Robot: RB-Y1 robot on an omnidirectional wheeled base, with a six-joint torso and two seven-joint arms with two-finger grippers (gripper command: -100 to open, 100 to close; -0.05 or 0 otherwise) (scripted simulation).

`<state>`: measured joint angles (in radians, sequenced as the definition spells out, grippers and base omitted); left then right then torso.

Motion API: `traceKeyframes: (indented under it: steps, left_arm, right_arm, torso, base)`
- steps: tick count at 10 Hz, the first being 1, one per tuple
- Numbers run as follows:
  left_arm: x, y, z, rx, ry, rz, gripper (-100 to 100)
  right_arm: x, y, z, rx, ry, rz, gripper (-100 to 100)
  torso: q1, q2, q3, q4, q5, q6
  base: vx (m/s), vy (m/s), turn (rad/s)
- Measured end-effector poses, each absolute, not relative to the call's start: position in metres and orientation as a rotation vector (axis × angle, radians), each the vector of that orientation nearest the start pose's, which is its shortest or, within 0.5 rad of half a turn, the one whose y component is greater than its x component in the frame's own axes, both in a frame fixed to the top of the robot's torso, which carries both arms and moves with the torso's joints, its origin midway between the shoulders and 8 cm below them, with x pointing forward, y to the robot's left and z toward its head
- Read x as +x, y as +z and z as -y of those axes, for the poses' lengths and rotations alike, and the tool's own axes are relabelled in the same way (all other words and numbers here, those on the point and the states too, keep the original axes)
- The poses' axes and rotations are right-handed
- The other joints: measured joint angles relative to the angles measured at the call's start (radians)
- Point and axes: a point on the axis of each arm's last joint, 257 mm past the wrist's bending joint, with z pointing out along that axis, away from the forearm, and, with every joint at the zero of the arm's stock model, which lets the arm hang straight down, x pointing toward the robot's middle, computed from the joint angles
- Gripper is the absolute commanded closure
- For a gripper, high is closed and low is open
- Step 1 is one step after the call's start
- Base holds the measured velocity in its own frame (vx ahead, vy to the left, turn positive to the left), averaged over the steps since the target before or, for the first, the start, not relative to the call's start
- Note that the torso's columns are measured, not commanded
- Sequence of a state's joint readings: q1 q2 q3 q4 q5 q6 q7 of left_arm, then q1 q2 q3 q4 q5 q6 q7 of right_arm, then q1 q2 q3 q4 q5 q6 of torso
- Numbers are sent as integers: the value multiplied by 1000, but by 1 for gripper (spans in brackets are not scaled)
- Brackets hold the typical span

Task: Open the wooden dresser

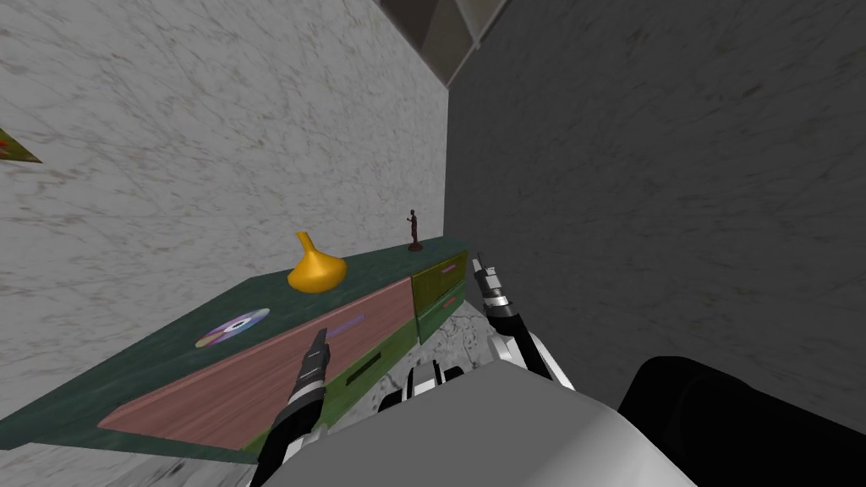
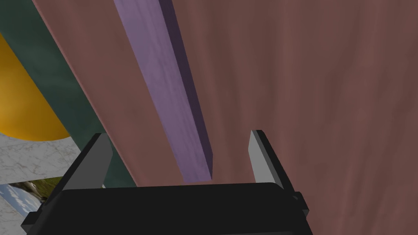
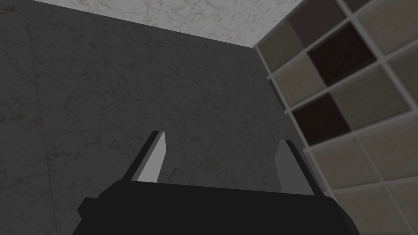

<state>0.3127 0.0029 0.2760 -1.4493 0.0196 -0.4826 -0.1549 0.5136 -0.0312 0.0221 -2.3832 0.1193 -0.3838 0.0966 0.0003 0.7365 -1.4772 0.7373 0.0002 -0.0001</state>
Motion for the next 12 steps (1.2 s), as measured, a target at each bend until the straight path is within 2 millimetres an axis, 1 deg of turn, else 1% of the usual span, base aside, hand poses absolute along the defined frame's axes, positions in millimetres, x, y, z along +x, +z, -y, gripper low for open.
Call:
traceKeyframes:
  steps: [2, 4, 7, 10, 11, 12]
  left_arm:
    - [391, -296, -413, -1157, -779, -1006, 100]
    - [388, -295, -412, -1157, -780, -1007, 100]
    - [383, -300, -410, -1172, -776, -1018, 100]
    - [379, -297, -409, -1165, -777, -1015, 100]
    - [377, -297, -408, -1166, -776, -1017, 100]
    - [375, -301, -408, -1173, -774, -1022, -100]
  right_arm:
    - [344, 42, 257, 546, 1141, -738, 0]
    - [344, 42, 257, 546, 1141, -738, 0]
    - [344, 42, 257, 546, 1141, -738, 0]
    - [344, 42, 257, 546, 1141, -738, 0]
    - [344, 42, 257, 546, 1141, -738, 0]
    - [344, 42, 257, 546, 1141, -738, 0]
  torso:
    - [-4, 8, 5, 2, -1, 0]
    - [-5, 8, 5, 2, -2, 0]
    - [-1, -1, -1, 3, -4, 0]
    - [-5, 4, 3, 2, -2, 2]
    - [-4, 3, 2, 3, -2, 2]
    - [-1, -2, -1, 2, -3, 1]
  base:
    - [-115, -47, 5]
    - [-183, -88, 5]
    - [-118, -59, 3]
    - [-175, -96, 14]
    - [-80, -38, 3]
    - [-35, -20, -13]
